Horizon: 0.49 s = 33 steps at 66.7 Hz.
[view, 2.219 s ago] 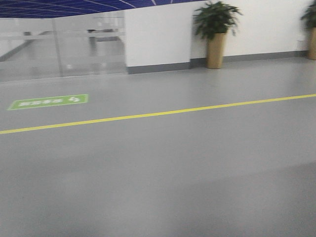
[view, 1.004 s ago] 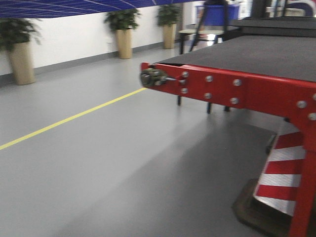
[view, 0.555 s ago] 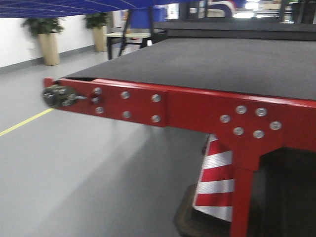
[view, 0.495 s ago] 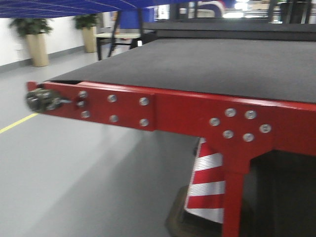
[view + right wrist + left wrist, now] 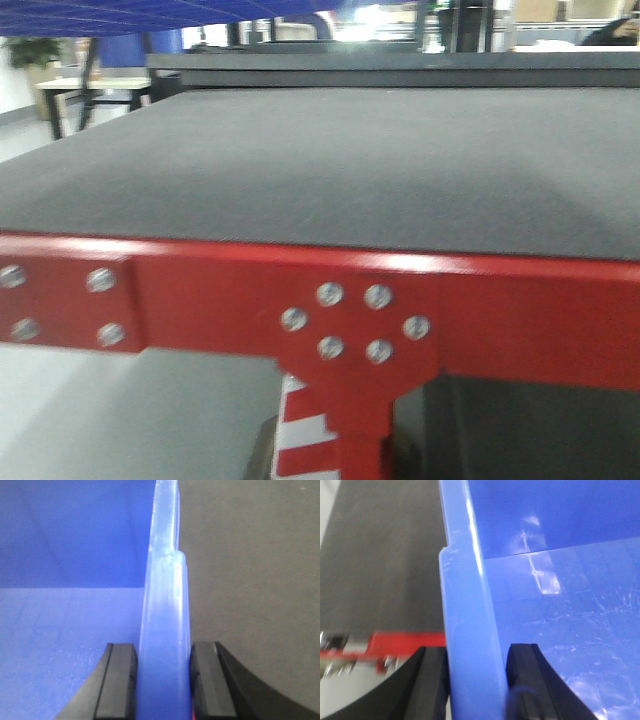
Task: Move blue bin to conveyor side
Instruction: 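Hold the bin and drive up to the red-framed conveyor table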
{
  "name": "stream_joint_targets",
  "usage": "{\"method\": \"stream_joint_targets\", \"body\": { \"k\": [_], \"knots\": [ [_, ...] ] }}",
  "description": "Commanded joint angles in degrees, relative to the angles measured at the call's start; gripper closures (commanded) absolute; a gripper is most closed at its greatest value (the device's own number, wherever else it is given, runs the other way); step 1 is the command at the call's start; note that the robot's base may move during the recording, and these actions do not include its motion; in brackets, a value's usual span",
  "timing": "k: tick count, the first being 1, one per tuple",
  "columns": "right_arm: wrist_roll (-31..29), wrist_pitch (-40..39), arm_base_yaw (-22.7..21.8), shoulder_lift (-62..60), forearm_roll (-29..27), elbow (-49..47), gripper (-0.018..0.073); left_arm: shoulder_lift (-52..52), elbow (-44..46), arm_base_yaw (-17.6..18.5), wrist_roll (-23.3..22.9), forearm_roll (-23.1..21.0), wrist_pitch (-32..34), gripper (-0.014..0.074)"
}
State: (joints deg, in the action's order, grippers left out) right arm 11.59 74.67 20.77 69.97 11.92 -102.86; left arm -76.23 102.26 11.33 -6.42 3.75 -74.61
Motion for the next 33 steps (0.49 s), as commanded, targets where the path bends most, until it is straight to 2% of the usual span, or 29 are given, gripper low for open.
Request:
{"method": "stream_joint_targets", "body": {
  "k": [1, 33],
  "knots": [
    [-0.63, -9.53, -0.05, -0.84, -0.21, -0.99, 0.0638, 1.04, 1.27, 0.91, 0.82, -2.93, 4.65, 0.0613],
    [-0.63, -9.66, -0.05, -0.84, -0.21, -0.99, 0.0638, 1.04, 1.27, 0.91, 0.82, -2.93, 4.65, 0.0613]
  ]
}}
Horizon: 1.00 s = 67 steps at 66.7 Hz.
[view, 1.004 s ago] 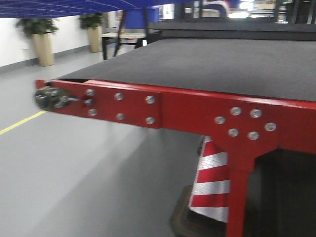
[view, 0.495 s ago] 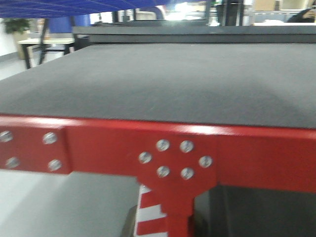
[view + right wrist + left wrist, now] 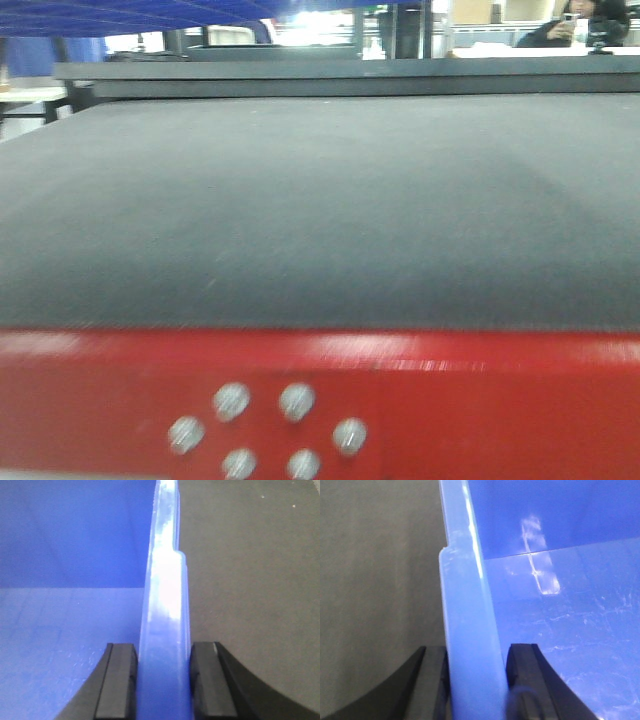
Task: Move blue bin to conveyor side
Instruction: 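Hold the bin and drive up to the red-framed conveyor table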
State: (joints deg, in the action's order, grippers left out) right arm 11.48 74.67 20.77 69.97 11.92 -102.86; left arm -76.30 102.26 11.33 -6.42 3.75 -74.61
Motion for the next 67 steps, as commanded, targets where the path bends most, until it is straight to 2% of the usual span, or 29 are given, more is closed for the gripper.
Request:
{"method": "stream_joint_targets", "body": {
  "k": [1, 67],
  "knots": [
    [-0.52, -9.66, -0.05, -0.84, -0.21, -0.99, 0.0638, 1.11, 1.27, 0.91, 0.82, -2.93, 4.65, 0.0613],
    [-0.52, -9.66, -0.05, -0.84, -0.21, -0.99, 0.0638, 1.00, 1.27, 0.91, 0.82, -2.93, 4.65, 0.0613]
  ]
}}
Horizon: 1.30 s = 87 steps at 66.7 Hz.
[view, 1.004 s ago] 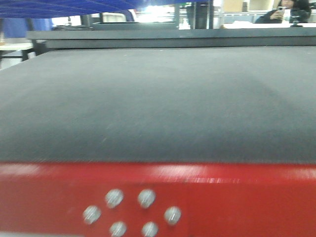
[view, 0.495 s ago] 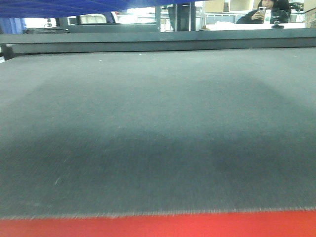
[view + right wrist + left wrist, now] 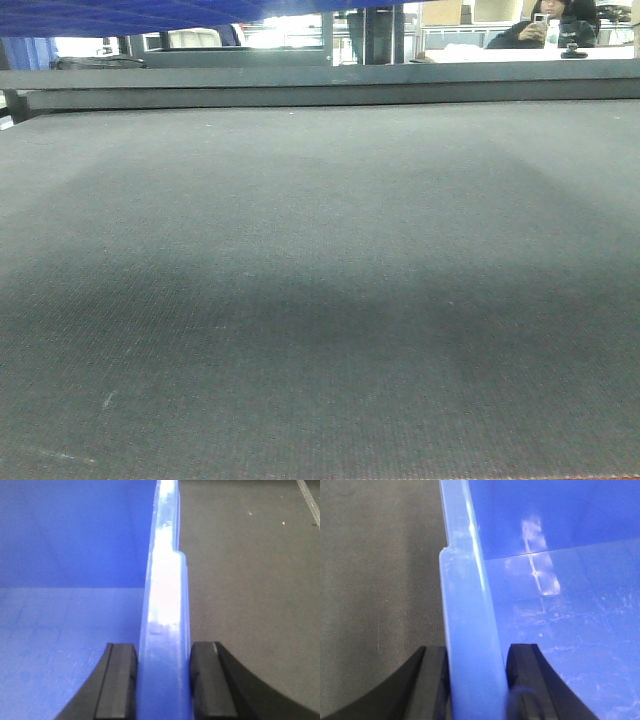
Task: Move blue bin to conveyor side
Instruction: 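Hold the bin and drive up to the red-framed conveyor table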
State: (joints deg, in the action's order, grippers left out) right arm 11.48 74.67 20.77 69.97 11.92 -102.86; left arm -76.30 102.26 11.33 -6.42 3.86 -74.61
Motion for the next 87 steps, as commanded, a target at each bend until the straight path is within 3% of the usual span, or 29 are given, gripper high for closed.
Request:
{"method": "stream_joint_targets", "body": {
  "k": [1, 80, 87],
  "knots": [
    [-0.52, -9.66, -0.05, -0.84, -0.21, -0.99, 0.0638, 1.00, 1.27, 0.91, 0.82, -3.04, 4.65, 0.0613],
    [-0.52, -10.41, -0.05, -0.84, -0.52, -1.10, 0.0638, 1.06, 1.27, 0.91, 0.82, -3.04, 4.65, 0.0613],
    [-0.52, -10.41, -0.05, -0.38, -0.61, -1.10, 0.0638, 0.81, 1.27, 0.91, 0.82, -1.53, 7.67, 0.0613]
  ]
}}
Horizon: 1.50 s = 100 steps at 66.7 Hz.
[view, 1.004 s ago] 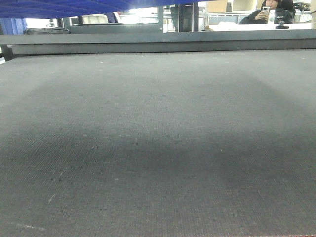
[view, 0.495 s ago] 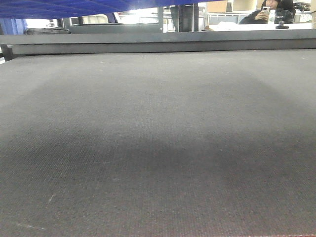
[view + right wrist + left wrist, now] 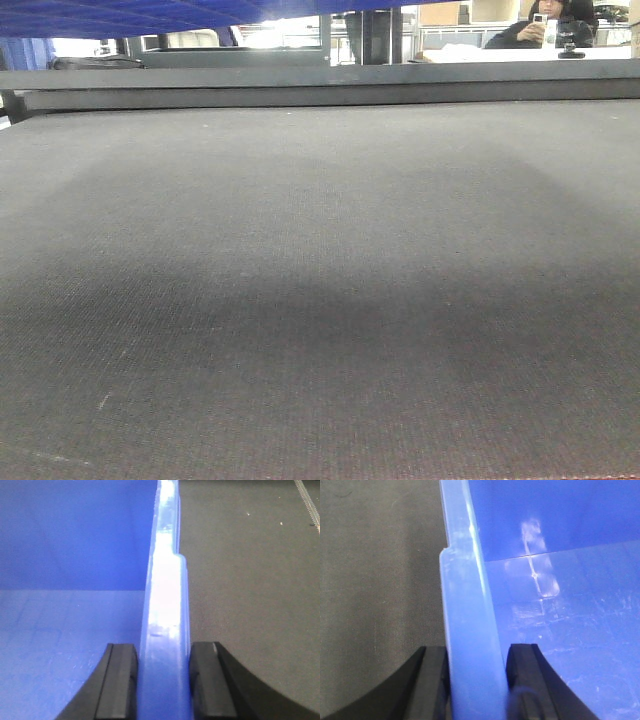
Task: Move blue bin to conveyor side
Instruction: 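Hold the bin and drive up to the red-framed conveyor table, then lower the blue bin onto the grey conveyor belt with both grippers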
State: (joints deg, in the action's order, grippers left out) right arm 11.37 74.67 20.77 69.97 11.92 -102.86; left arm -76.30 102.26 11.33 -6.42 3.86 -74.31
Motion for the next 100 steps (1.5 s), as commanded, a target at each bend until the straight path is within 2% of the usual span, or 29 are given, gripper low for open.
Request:
{"method": "stream_joint_targets", "body": {
  "k": [1, 14, 27, 43, 62, 65, 70, 77, 78, 79, 82, 89, 100],
  "knots": [
    [-0.41, -10.41, -0.05, -0.31, -0.61, -1.10, 0.0638, 0.56, 1.27, 0.91, 0.82, -1.05, 7.43, 0.0613],
    [-0.41, -10.79, -0.05, 4.79, -0.61, -1.10, 0.0638, -4.44, 1.27, 0.91, 0.82, 5.56, 8.58, 0.0613],
    [-0.41, -12.09, -0.05, 13.64, -0.61, -1.10, 0.0638, -10.57, 1.27, 0.13, 0.82, 5.68, 11.91, 0.0613],
    [-0.41, -12.11, -0.26, 25.89, -0.61, -0.99, 0.0638, -17.17, 1.27, -0.31, 0.82, 6.94, 12.24, 0.0613],
    [-0.41, -12.58, -1.68, 33.47, -0.61, -0.99, 0.0629, -22.76, 1.27, -0.31, 0.82, 6.94, 12.24, 0.0607],
    [-0.41, -12.58, -1.79, 33.63, -0.61, -0.99, 0.0594, -23.02, 1.27, -0.31, 0.82, 6.99, 12.24, 0.0587],
    [-0.41, -13.12, -2.47, 33.63, -0.61, -0.99, 0.0461, -23.05, 1.27, -0.31, 0.82, 7.57, 12.24, 0.0491],
    [-0.41, -13.61, -3.29, 33.52, -0.61, -0.99, 0.0132, -23.05, 1.27, -0.31, 0.82, 8.52, 12.23, 0.0271],
    [-0.41, -13.61, -3.40, 33.52, -0.61, -0.99, 0.0112, -23.05, 1.27, -0.31, 0.82, 8.52, 12.23, 0.0242],
    [-0.41, -13.61, -3.54, 33.38, -0.61, -0.99, 0.0054, -23.05, 1.27, -0.31, 0.82, 8.52, 12.23, 0.0213],
    [-0.25, -13.61, -3.54, 33.26, -0.61, -0.99, -0.0018, -22.93, 1.27, -0.31, 0.82, 8.36, 12.09, 0.0120],
    [0.06, -13.30, -3.59, 31.59, -1.63, -0.99, -0.0001, -21.90, 1.27, -0.31, 0.82, 7.05, 11.95, 0.0012],
    [0.06, -12.86, -3.69, 27.03, -7.41, -1.09, 0.0000, -16.55, 1.27, -0.31, 0.82, 6.54, 11.60, 0.0006]
  ]
}}
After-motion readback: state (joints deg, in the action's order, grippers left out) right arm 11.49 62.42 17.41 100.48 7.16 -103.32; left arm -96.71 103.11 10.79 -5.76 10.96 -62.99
